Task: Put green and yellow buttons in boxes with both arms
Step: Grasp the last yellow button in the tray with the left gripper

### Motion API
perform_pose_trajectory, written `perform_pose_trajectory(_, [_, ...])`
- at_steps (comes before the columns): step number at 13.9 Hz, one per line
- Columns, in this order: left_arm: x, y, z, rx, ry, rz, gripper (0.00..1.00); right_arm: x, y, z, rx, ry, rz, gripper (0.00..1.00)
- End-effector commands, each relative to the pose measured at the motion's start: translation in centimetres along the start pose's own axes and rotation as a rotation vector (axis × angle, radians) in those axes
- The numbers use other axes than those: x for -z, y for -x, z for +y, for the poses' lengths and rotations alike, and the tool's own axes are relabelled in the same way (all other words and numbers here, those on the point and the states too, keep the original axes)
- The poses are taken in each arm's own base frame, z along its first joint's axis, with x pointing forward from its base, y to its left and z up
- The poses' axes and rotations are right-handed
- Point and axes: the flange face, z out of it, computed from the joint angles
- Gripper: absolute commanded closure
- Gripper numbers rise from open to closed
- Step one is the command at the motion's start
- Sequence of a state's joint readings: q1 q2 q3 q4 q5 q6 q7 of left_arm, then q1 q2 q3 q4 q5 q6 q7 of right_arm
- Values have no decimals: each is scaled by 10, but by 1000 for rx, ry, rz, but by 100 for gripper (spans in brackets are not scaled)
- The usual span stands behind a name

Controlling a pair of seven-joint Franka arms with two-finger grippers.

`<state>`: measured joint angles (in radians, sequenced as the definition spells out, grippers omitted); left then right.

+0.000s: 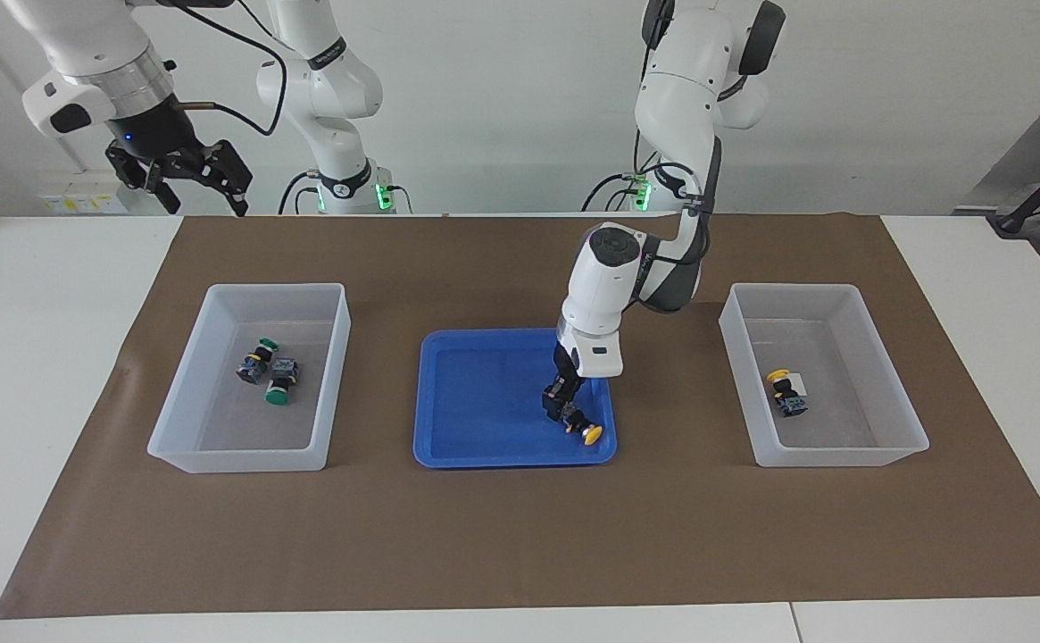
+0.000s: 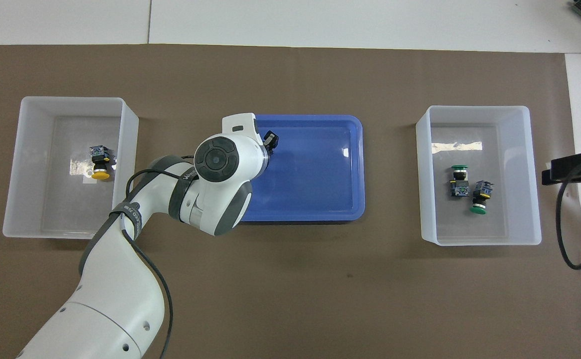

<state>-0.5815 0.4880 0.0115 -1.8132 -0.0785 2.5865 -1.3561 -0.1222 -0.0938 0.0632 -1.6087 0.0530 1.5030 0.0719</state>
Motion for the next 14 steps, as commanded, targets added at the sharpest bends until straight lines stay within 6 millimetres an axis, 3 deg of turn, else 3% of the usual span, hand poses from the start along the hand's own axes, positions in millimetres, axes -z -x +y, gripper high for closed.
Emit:
perform_pose_trajectory(1, [-2,1,-5,4,-9,1,81,-2,0,0,-17,3,-12,0])
perform_pose_trajectory(8, [24,-10,20,-1,-42,-3,94,-4,0,-4,-2,11,-15,0])
perform_pose_trajectory(14, [56,-16,54,-3,-137,-30,94,-4,-1,2,-10,9,-17,0])
